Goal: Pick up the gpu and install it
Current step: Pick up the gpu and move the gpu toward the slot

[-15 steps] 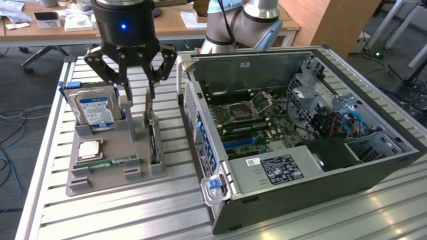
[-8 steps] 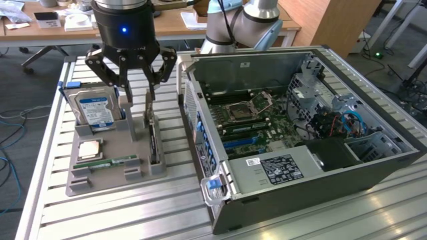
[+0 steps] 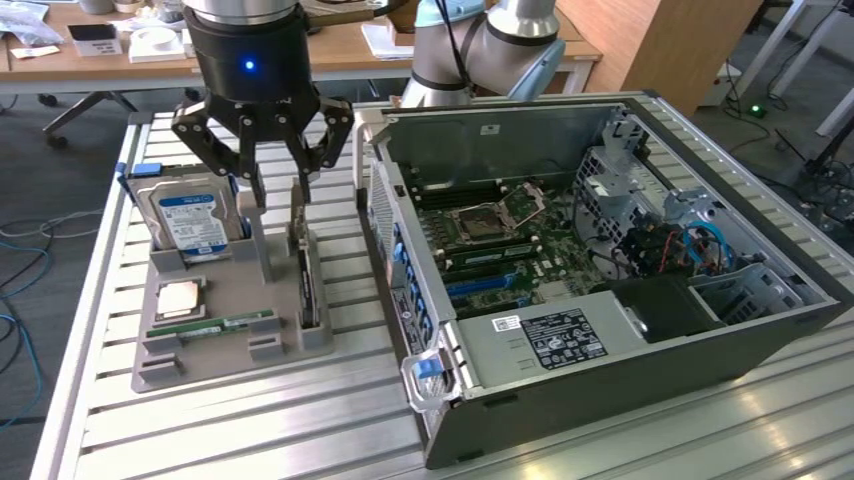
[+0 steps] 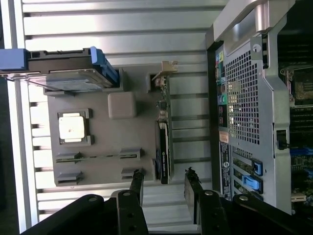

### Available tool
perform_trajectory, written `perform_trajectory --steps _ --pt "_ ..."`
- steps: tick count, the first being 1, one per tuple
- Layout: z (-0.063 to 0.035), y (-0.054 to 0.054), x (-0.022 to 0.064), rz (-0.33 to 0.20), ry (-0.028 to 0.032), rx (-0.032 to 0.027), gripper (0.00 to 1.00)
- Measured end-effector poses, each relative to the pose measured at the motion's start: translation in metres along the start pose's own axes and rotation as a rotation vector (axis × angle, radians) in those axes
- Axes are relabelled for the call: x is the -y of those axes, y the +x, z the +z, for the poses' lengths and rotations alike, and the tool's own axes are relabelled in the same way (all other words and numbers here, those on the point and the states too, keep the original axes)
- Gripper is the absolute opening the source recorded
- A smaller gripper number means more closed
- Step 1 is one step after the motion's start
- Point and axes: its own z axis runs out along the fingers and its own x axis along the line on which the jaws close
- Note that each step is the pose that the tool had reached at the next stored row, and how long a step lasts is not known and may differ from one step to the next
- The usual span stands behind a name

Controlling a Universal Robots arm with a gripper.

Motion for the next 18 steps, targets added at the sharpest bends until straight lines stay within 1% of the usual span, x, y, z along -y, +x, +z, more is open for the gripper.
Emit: perform_trajectory --steps 9,18 --pt "0.0021 0.0000 0.0001 0.000 -0.0001 0.0001 0.47" --pt "0.0067 0.0002 0.0003 0.000 0.0000 0.0000 0.47"
